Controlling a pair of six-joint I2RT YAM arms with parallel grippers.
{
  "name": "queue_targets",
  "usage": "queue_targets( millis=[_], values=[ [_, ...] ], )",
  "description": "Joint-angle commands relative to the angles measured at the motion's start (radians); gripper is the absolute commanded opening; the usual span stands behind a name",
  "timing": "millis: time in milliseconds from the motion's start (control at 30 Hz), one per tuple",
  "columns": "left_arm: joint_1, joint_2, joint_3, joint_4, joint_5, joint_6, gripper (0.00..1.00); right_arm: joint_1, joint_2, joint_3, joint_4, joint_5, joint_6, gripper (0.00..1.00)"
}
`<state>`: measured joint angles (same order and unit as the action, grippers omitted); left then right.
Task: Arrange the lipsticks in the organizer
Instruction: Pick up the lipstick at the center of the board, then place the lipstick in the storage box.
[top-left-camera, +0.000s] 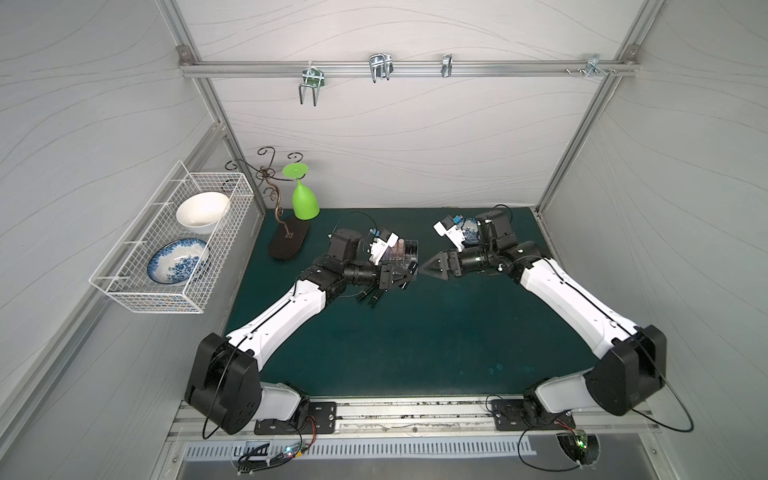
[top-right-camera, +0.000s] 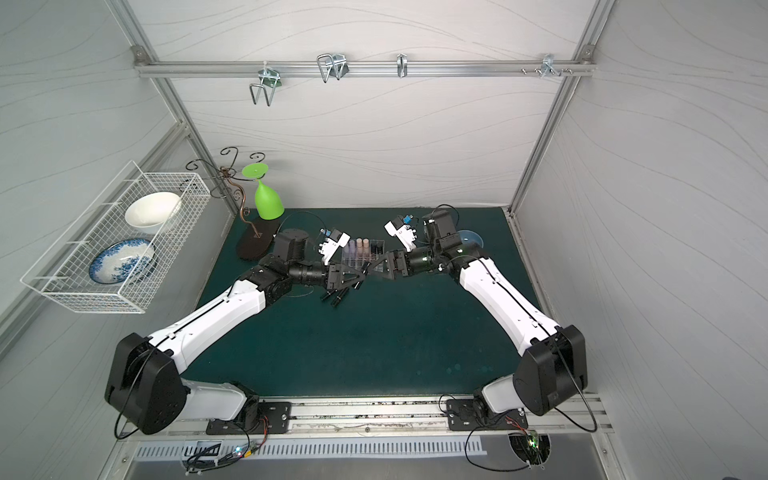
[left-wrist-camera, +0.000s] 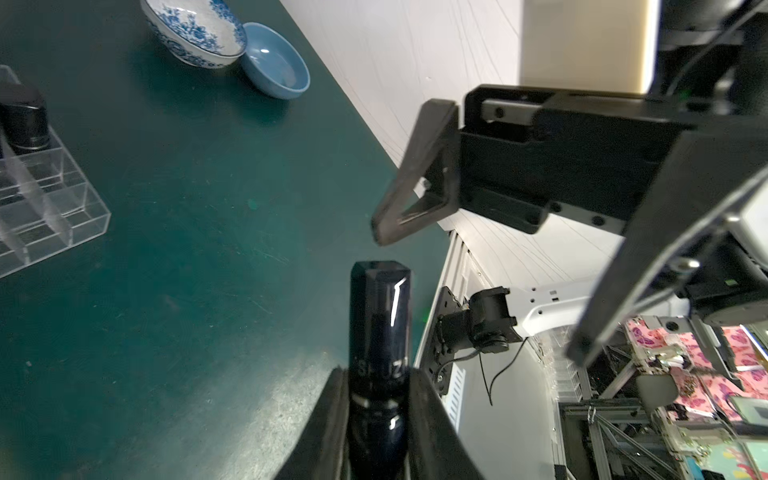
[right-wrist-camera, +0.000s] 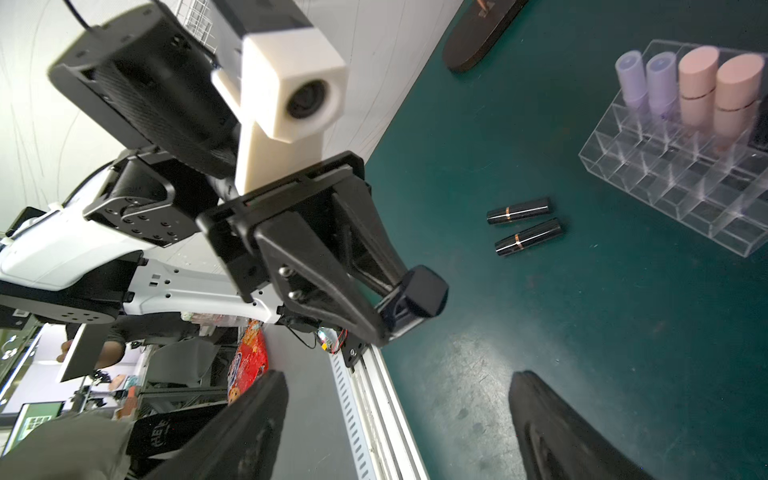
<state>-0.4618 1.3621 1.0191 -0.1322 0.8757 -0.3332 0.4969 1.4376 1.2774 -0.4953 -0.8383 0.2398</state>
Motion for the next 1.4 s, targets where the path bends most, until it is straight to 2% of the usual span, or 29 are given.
queue_targets(
  millis=[0,200,433,533,600,733,800,900,1000,1133,1367],
  values=[
    [-0.017,-0.029,0.059,0.031,0.067,-0.011,0.20,0.005,0.019,0.019,0.018,-0.070,0.021,0.82],
    [-0.028,-0.031,0.074,0.012,0.074,-0.004,0.18,0.027,0.068,0.035,0.101,-0.138,0.090,0.71],
    [-0.032,-0.036,0.078,-0.007,0.065,0.013,0.18,0.028,0.079,0.018,0.163,-0.174,0.148,0.35],
    [-0.032,-0.037,0.080,-0.006,0.066,0.012,0.20,0.027,0.076,0.008,0.181,-0.171,0.160,0.24],
    [-0.032,-0.040,0.079,-0.007,0.065,0.014,0.24,0.026,0.073,0.002,0.191,-0.168,0.166,0.19],
    [-0.032,-0.045,0.081,-0.036,0.023,0.031,0.48,0.017,0.069,-0.001,0.193,-0.155,0.171,0.14],
    [-0.032,-0.052,0.083,-0.060,-0.036,0.042,0.65,0.004,0.059,-0.004,0.189,-0.131,0.168,0.13],
    [-0.031,-0.074,0.087,-0.124,-0.215,0.051,0.82,-0.009,0.046,-0.001,0.141,-0.032,0.128,0.13],
    [-0.031,-0.102,0.083,-0.177,-0.401,0.060,0.84,-0.009,0.047,0.020,0.082,0.127,0.073,0.13],
    [-0.031,-0.158,0.032,-0.168,-0.580,0.053,0.84,0.001,0.066,0.031,0.083,0.331,0.031,0.13],
    [-0.029,-0.222,-0.042,-0.156,-0.816,0.050,0.83,0.072,0.159,0.041,0.197,0.621,-0.043,0.14]
  ],
)
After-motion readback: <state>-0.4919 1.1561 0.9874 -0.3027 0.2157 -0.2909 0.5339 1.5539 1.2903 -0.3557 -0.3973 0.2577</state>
